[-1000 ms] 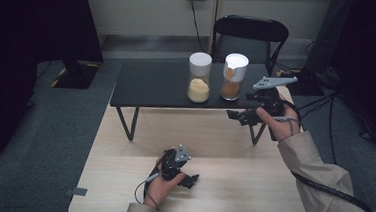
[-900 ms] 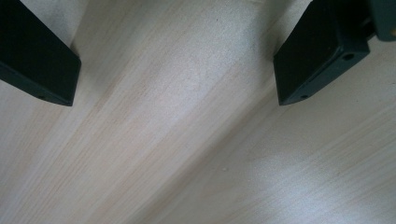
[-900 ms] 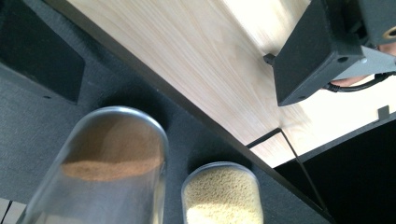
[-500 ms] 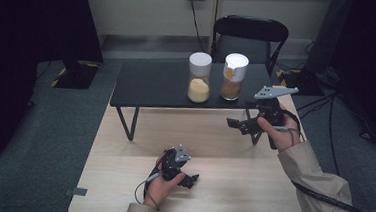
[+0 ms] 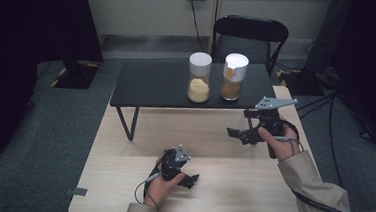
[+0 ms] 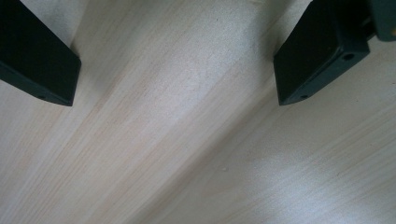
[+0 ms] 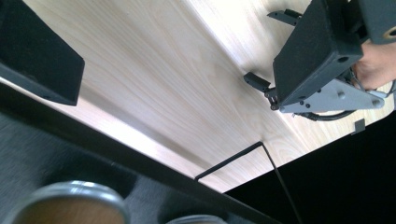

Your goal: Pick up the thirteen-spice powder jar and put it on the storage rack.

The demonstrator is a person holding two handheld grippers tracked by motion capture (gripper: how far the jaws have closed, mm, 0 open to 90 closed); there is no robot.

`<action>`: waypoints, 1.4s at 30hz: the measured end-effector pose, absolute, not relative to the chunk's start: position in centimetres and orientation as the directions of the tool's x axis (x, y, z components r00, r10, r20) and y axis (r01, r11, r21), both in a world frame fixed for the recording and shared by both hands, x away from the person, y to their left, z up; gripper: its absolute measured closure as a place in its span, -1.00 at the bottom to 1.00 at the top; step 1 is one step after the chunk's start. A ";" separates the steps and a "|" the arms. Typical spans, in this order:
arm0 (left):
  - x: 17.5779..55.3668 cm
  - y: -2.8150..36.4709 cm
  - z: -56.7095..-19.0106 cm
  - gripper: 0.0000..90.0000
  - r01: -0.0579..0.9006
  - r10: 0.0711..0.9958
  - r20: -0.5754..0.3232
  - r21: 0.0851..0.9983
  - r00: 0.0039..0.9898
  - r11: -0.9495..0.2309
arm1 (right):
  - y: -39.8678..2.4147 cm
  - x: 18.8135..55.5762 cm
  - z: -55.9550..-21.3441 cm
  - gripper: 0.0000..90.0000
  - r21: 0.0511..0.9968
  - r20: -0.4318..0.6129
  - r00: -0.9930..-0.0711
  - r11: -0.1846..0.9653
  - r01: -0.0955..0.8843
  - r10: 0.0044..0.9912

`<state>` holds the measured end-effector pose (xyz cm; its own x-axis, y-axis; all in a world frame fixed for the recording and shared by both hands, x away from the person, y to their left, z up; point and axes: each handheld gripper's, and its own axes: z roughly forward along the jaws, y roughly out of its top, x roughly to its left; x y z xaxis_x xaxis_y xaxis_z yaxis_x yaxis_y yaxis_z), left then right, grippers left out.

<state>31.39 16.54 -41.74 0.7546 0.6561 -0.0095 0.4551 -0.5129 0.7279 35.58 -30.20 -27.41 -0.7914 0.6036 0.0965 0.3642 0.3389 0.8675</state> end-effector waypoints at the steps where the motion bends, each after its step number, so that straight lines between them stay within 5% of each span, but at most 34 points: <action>1: 31.4 16.5 -41.7 -1.00 0.455 0.656 -0.010 0.728 0.755 -0.513 | -30.2 35.5 -27.5 -0.98 0.866 0.097 -0.793 0.342 0.365 0.602; 42: 31.4 16.5 -41.7 -1.00 0.455 0.656 -0.009 0.728 0.755 -0.513 | -30.6 34.0 -33.2 -0.98 0.863 0.109 -0.837 0.367 0.348 0.536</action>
<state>31.39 16.54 -41.74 0.7548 0.6559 -0.0093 0.4548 -0.5130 0.7280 34.00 -30.59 -33.22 -0.8370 0.5362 0.1088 0.3476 0.3674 0.8627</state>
